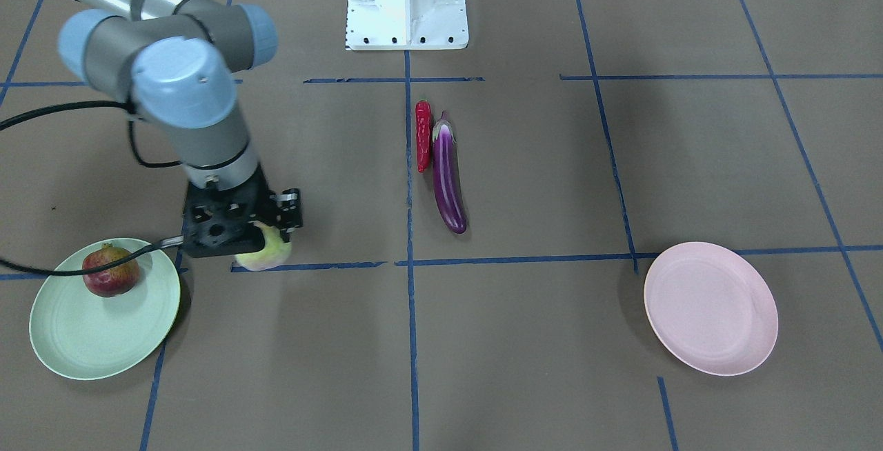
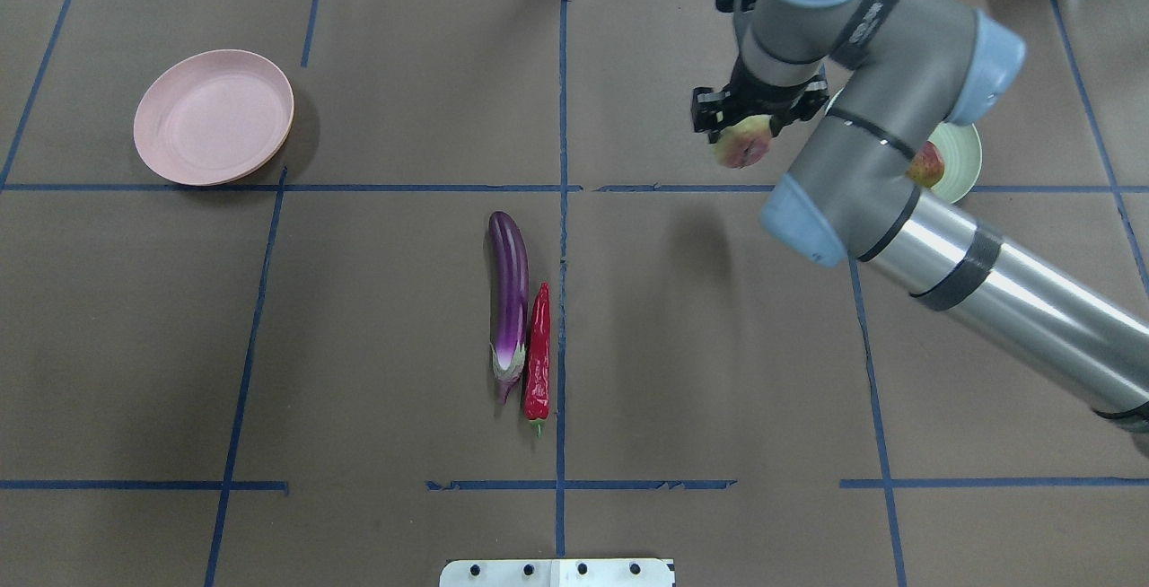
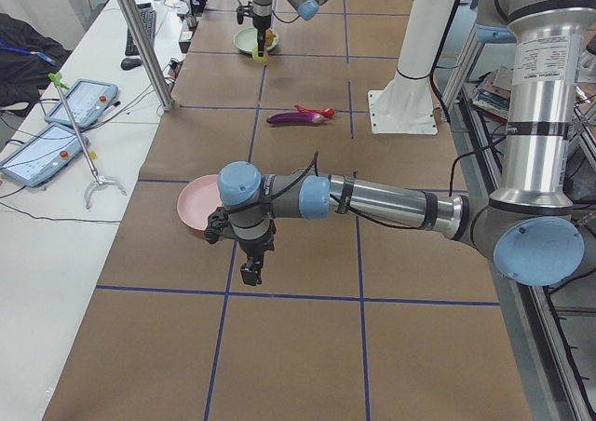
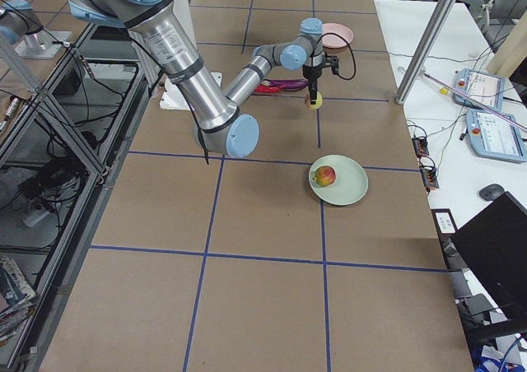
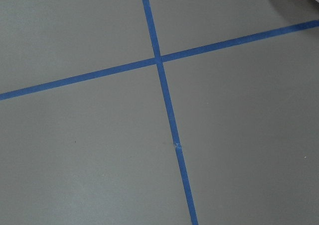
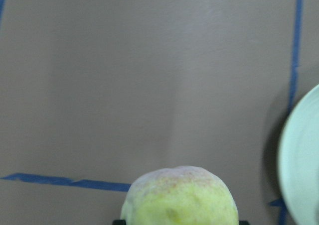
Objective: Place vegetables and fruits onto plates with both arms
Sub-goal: 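Lower the peach onto the green plate and open the right gripper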
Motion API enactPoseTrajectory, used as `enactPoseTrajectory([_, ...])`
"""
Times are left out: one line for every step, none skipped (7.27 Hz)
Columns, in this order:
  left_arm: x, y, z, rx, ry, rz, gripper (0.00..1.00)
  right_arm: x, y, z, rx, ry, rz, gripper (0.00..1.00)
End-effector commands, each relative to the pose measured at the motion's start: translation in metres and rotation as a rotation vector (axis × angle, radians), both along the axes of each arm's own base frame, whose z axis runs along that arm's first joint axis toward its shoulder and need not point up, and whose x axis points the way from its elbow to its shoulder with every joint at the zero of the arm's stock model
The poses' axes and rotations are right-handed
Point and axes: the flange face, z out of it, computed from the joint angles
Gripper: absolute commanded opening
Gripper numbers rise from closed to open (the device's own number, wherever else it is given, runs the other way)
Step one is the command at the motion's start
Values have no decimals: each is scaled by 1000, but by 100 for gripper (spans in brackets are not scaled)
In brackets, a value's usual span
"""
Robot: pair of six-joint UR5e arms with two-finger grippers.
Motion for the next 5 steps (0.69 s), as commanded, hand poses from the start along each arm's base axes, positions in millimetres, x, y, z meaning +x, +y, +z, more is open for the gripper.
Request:
enactPoseTrajectory([0,-2,-3,7,0,0,100,108,-43,101,31,34,-113,0])
enactPoseTrajectory([0,-2,-4,9,1,0,100,127,-54,154,43,28,-138,0])
enactPoseTrajectory([0,-2,-4,9,1,0,100,126,-67,194,59,22,-136,1])
enactPoseTrajectory([0,-2,-4,9,1,0,100,123,-74,220,67,19,-135,4])
enactPoseTrajectory([0,-2,-4,9,1,0,100,123,-75,224,62,21,-134,28])
